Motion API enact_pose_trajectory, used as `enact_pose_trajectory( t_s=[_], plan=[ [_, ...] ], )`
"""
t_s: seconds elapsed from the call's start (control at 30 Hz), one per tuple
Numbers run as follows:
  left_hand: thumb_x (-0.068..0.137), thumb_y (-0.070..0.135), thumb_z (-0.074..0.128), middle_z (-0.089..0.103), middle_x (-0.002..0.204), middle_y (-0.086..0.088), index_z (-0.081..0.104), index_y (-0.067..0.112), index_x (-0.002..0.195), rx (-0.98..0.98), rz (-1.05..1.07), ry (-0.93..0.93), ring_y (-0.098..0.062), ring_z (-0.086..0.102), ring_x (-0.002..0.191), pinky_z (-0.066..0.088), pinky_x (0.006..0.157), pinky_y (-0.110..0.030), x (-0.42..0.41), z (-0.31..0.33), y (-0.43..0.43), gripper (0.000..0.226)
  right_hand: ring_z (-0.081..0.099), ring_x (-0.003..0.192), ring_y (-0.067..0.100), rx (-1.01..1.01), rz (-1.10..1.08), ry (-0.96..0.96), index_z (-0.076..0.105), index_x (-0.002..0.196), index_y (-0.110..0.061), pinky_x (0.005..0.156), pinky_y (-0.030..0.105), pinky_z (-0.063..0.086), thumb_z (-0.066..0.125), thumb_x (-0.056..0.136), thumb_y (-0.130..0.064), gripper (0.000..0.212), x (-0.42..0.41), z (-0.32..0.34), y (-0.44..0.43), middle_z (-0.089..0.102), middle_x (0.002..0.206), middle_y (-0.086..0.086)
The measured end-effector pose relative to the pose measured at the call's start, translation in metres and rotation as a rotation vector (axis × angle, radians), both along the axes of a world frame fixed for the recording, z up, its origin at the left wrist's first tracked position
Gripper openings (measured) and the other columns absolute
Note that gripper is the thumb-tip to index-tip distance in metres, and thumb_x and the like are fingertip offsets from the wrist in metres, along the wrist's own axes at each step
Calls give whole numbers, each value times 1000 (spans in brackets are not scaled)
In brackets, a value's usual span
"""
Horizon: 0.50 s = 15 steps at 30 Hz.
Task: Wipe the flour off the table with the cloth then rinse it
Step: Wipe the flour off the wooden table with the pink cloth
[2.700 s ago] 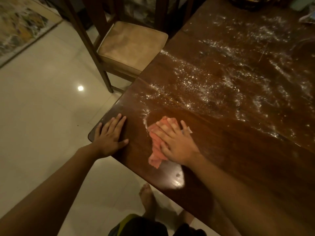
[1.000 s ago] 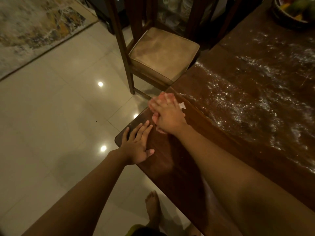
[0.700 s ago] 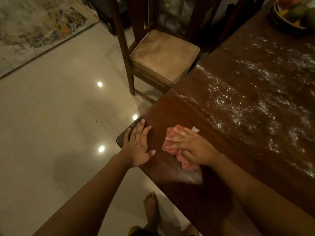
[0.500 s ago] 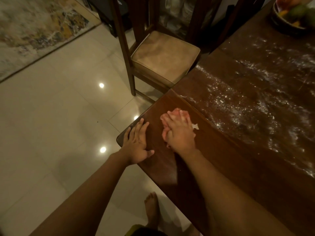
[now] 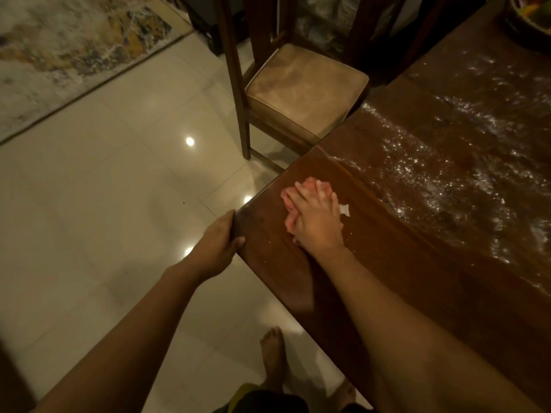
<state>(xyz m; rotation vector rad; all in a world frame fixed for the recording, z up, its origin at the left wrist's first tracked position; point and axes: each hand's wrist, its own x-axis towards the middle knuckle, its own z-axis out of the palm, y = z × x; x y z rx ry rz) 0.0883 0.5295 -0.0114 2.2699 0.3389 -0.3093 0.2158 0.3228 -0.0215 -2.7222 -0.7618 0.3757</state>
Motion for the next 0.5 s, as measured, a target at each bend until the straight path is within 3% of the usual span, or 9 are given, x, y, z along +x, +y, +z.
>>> enact_pose_trajectory(
  t_s=[0.07, 0.1, 0.17, 0.23, 0.3, 0.37, 0.43, 0.5],
  plan=[
    [83, 66, 53, 61, 121, -3, 46, 14, 135, -35, 10, 11, -18, 60, 102, 52, 89, -43, -1, 5, 2, 74, -4, 155, 29, -33, 66, -47, 31, 155, -35, 123, 55, -4, 38, 101, -36, 55, -2, -3, 39, 21, 166, -5],
    [85, 59, 61, 58, 130, -6, 41, 12, 142, -44, 23, 39, -21, 59, 110, 48, 96, -37, -2, 5, 3, 77, 0, 155, 32, -45, 158, -76, 34, 153, -34, 123, 56, -2, 37, 100, -38, 54, -6, -3, 52, 26, 165, -4],
    [87, 17, 72, 45, 148, -5, 22, 13, 154, -117, 83, 113, -23, 45, 133, 35, 104, -29, -5, -1, 10, 83, 7, 154, 34, -38, 374, -101, 39, 150, -34, 123, 56, 1, 33, 95, -39, 56, -15, -5, 60, 35, 160, -4],
    [80, -11, 62, 40, 152, 2, 14, 19, 157, -271, 178, 167, -19, 35, 141, 29, 105, -29, -11, -8, 16, 96, 7, 155, 31, -6, 567, -75, 36, 152, -35, 124, 54, 2, 27, 92, -37, 61, -27, -5, 40, 34, 161, -7],
    [73, -8, 58, 43, 148, 6, 23, 23, 154, -352, 219, 170, -16, 37, 139, 31, 103, -27, -10, -3, 16, 94, 2, 156, 25, 14, 761, -32, 32, 153, -39, 124, 53, 2, 29, 96, -36, 57, -41, -7, 3, 29, 162, -12],
    [76, 4, 61, 53, 132, 11, 38, 27, 143, -363, 200, 156, -8, 50, 123, 39, 92, -18, -4, 4, 9, 74, 3, 156, 19, 36, 865, 34, 36, 151, -43, 124, 55, 7, 36, 99, -37, 52, -43, -9, -41, 27, 162, -16],
    [91, 12, 59, 57, 119, 14, 44, 26, 131, -313, 146, 139, 1, 57, 107, 47, 86, -18, 2, 8, 0, 44, 4, 156, 16, 70, 785, 88, 42, 146, -46, 123, 58, 9, 40, 97, -33, 51, -32, -7, -70, 27, 160, -21],
    [95, 33, 52, 56, 126, 3, 43, 21, 134, -191, 105, 128, -11, 56, 114, 50, 97, -38, 8, 6, -7, 41, -2, 155, 15, 61, 512, 109, 40, 146, -50, 123, 58, 2, 35, 92, -31, 57, -22, -4, -76, 23, 160, -24]
  ],
)
